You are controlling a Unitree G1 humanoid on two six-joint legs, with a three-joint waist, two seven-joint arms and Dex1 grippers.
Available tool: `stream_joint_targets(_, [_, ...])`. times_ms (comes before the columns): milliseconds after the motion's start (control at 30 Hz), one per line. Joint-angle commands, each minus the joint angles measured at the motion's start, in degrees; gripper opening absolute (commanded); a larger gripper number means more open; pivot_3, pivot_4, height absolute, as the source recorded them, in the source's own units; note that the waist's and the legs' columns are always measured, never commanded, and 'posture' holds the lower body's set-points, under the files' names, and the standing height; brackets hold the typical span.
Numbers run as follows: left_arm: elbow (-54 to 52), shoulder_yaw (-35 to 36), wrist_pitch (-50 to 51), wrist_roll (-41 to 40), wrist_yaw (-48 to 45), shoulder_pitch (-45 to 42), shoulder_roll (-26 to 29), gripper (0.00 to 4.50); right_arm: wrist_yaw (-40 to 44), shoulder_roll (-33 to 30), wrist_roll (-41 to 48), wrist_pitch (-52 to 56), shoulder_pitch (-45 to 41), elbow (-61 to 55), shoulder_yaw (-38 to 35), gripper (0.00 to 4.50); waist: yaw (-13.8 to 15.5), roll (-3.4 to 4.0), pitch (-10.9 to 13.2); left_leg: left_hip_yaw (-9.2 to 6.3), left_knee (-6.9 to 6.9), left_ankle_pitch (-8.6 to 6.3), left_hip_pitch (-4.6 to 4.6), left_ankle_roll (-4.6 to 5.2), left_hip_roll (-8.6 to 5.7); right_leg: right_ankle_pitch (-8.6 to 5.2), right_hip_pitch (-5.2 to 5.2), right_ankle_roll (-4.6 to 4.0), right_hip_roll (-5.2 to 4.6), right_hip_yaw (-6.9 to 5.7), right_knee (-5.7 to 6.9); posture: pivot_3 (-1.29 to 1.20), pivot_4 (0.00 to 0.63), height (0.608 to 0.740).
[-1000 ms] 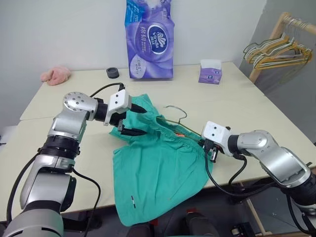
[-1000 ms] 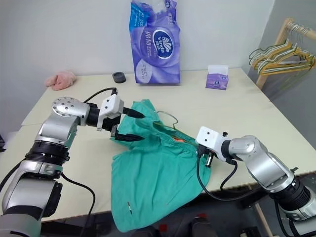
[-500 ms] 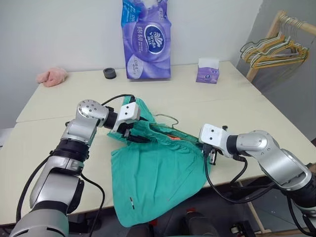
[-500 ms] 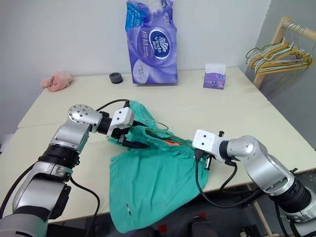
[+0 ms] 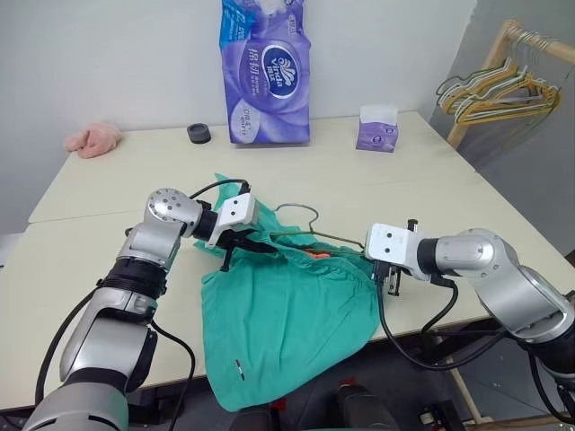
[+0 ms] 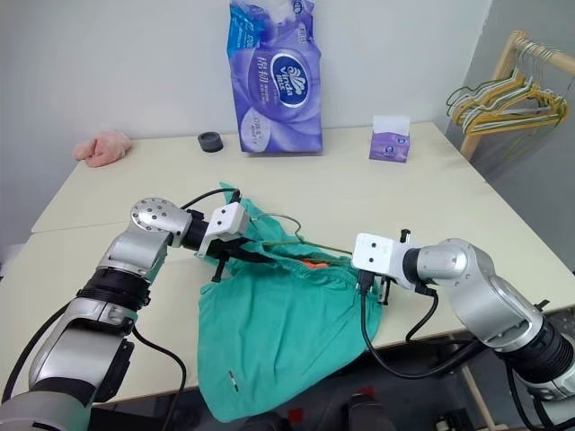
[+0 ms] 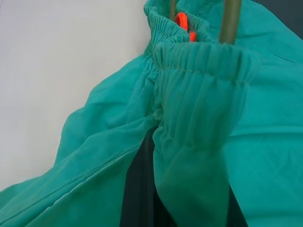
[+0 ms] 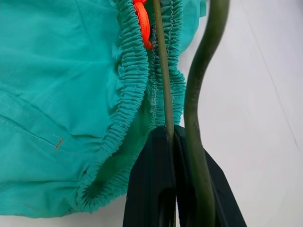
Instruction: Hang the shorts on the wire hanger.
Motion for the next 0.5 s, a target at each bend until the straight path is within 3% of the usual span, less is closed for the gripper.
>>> stream_joint_targets(33, [-0.26, 0.71, -0.68, 0.37, 1.70, -0.69, -0.08, 0.01, 1.70, -1.58, 0.49, -2.10, 0.54, -3.24, -2.82, 0.00, -0.01, 0.00, 0.00, 0.00, 0.00, 0.00, 0.00, 0.00, 0.00, 0.00, 0.00, 0.00, 0.00, 0.00, 0.00, -0.17, 0.047, 0.740])
stream_joint_targets(167, [0.38, 0.74, -1.46, 0.89, 1.94, -0.72, -0.12, 0.00, 5.74, -9.22, 2.01, -3.79, 5.61, -4.49, -9.12, 0.99, 0.27, 0.03, 0.02, -0.01, 0.01, 0.00, -0.04, 0.00, -0.02, -0.01, 0.00, 0.01, -0.01, -0.03, -0.03, -0.18, 0.052, 0.740])
stream_joint_targets(300, [1.24, 0.62, -2.34, 1.43, 1.94, -1.01, -0.12, 0.00, 5.82, -14.45, 4.55, -3.19, 15.26, -1.63, -23.48, 2.36, 0.28, 0.01, 0.01, 0.03, 0.04, -0.02, -0.03, 0.03, -0.02, 0.00, 0.03, 0.01, -0.01, 0.00, -0.05, -0.19, 0.056, 0.740])
stream_joint_targets(367, [1.57, 0.55, -2.60, 1.52, 1.92, -1.21, -0.21, 0.00, 5.47, -12.17, 8.24, 0.49, 20.24, -2.07, -30.36, 3.06, 0.40, -0.01, 0.01, 0.03, 0.04, -0.02, 0.00, 0.03, 0.00, 0.00, 0.06, 0.02, 0.00, 0.00, -0.05, -0.19, 0.057, 0.740])
stream_joint_targets(467, [1.87, 0.53, -2.65, 1.49, 1.64, -1.59, -0.30, 0.00, 3.50, -3.61, 15.11, 7.50, 28.47, -5.78, -38.18, 4.06, 0.41, -0.08, -0.04, 0.01, 0.05, -0.03, 0.04, 0.03, 0.06, -0.01, 0.12, 0.02, 0.07, 0.02, -0.03, -0.19, 0.059, 0.740])
stream_joint_targets(500, [1.94, 0.56, -2.67, 1.50, 1.57, -1.67, -0.30, 0.00, 2.91, -1.92, 16.04, 8.07, 30.46, -6.97, -38.98, 4.06, 0.46, -0.09, -0.04, 0.00, 0.04, -0.03, 0.04, 0.03, 0.06, -0.01, 0.13, 0.01, 0.07, 0.02, -0.03, -0.19, 0.059, 0.740])
